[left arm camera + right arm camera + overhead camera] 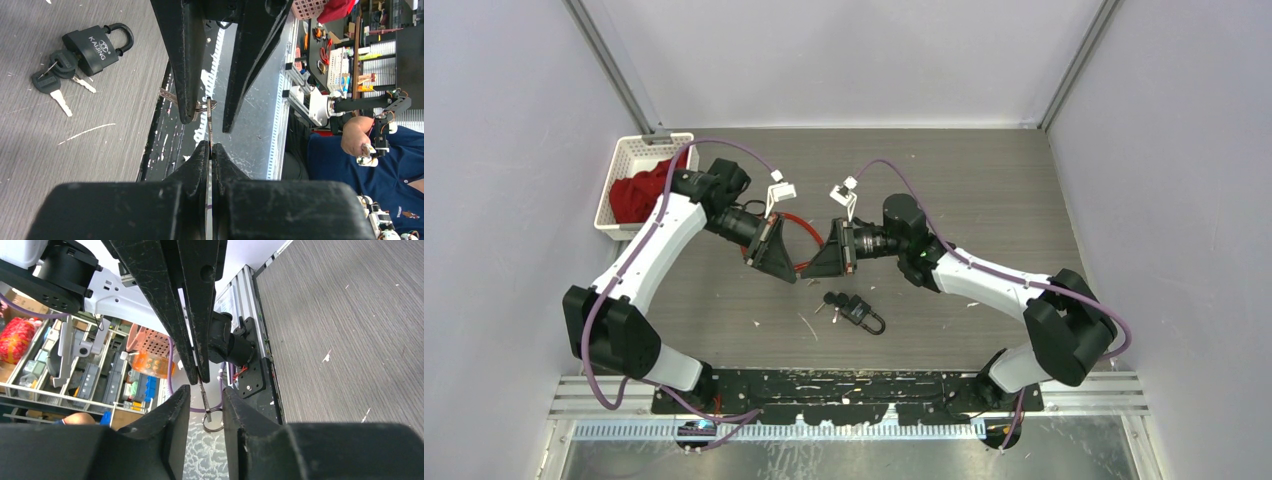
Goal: Unlock with the key
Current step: Pick up the key from the center of the board.
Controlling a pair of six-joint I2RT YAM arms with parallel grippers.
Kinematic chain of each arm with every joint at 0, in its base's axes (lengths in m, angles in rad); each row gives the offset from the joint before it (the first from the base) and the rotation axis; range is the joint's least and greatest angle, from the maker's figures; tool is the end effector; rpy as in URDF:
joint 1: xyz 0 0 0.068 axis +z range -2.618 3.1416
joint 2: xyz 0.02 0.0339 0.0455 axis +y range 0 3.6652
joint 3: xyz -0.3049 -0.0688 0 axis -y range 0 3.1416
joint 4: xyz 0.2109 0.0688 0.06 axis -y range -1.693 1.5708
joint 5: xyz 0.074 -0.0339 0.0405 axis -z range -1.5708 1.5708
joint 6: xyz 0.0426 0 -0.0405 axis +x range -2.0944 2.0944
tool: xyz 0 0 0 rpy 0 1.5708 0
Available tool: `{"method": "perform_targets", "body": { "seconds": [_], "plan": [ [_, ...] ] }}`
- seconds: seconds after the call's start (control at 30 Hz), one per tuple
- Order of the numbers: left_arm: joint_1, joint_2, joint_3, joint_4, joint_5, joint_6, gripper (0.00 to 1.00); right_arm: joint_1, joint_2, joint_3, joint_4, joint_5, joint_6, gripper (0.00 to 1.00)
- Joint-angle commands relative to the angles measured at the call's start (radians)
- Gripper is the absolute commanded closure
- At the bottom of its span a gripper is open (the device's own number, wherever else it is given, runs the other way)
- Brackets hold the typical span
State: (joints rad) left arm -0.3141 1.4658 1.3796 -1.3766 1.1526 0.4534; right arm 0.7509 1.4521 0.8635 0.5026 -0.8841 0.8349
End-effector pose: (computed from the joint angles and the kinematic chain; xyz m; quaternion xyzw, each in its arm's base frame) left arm 0.1907 -0.1029 0.3676 0.3407 0.7654 -0.5397 0.0830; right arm 0.1919 0.2242 0.3404 -0.2610 0.6776 0.6565 0.2043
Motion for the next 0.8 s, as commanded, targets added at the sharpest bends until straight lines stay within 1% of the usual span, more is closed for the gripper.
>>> {"method": "perform_targets", "body": {
  "seconds": [0.0,0.13,0.2,0.33,0.4,0.47,0.5,0.57,0.6,0.63,0.67,0.77],
  "plan": [
    [-0.001,-0.015,0.028,0.026,0.031,-0.003,1.00,0.003,-0.025,0.000,0.083,-0.009,0.031,0.63],
    [-0.001,-0.017,0.029,0.031,0.029,-0.009,1.00,0.002,-0.024,-0.010,0.102,-0.017,0.056,0.63],
    [-0.001,-0.021,0.029,0.040,0.029,-0.016,1.00,0.000,-0.021,-0.013,0.105,-0.021,0.065,0.65],
    [-0.001,-0.027,0.028,0.052,0.028,-0.027,1.00,-0.006,-0.021,-0.028,0.132,-0.032,0.090,0.65],
    [0.000,-0.027,0.028,0.054,0.027,-0.027,1.00,-0.008,-0.029,-0.035,0.137,-0.027,0.094,0.68],
    [-0.001,-0.028,0.028,0.056,0.024,-0.028,1.00,-0.011,-0.035,-0.040,0.142,-0.020,0.099,0.74],
    [0.000,-0.027,0.027,0.058,0.023,-0.028,1.00,-0.012,-0.040,-0.041,0.142,-0.018,0.100,0.79],
    [0.000,-0.026,0.026,0.060,0.021,-0.030,1.00,-0.015,-0.046,-0.041,0.142,-0.007,0.102,0.94],
    [-0.001,-0.026,0.023,0.064,0.018,-0.032,1.00,-0.016,-0.048,-0.041,0.142,-0.002,0.102,0.99],
    [0.000,-0.027,0.019,0.074,0.011,-0.040,1.00,-0.019,-0.053,-0.043,0.139,0.004,0.100,0.99],
    [-0.001,-0.026,0.016,0.093,-0.009,-0.052,0.98,-0.024,-0.058,-0.045,0.132,0.009,0.100,0.99],
    [-0.001,-0.031,0.005,0.160,-0.118,-0.089,0.52,-0.057,-0.081,-0.056,0.077,0.029,0.083,0.99]
  ]
}}
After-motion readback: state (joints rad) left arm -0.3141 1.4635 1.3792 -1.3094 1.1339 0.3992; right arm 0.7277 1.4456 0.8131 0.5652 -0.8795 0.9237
